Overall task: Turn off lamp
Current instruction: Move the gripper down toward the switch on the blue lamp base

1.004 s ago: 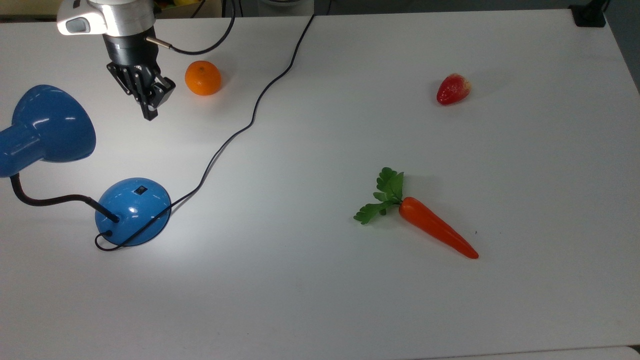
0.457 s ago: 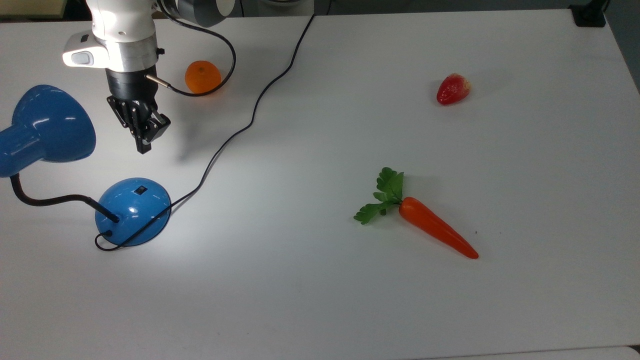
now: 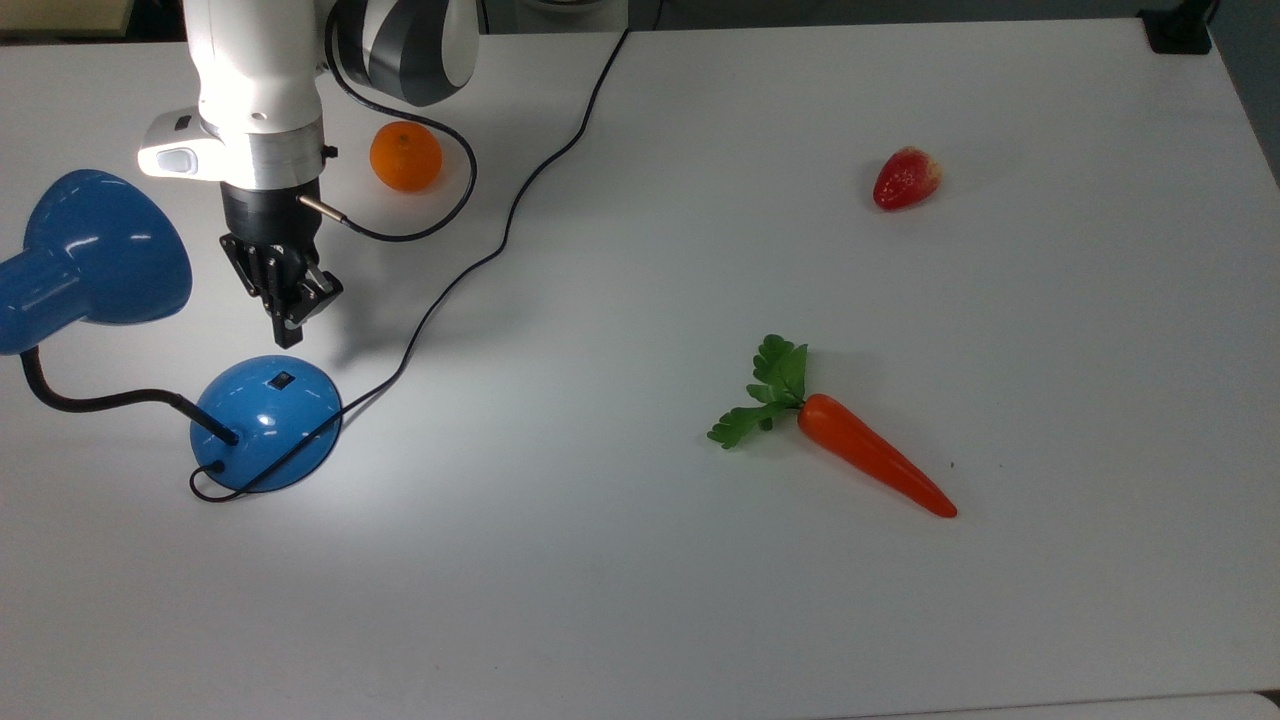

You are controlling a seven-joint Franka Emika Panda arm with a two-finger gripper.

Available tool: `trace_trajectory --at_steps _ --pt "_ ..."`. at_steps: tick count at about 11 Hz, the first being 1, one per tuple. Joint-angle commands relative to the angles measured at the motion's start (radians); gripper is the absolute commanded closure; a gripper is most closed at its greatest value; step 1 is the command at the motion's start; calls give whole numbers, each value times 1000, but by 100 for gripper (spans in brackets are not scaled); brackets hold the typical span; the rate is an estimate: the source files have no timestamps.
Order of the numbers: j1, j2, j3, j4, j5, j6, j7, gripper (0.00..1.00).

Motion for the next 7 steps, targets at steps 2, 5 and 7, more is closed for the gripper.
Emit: trace_trajectory --at_steps 2,5,7 --pt "10 92 -9 108 0 16 51 99" --pt "13 117 -9 110 -16 16 51 99" --pt "13 120 -9 109 -28 17 51 99"
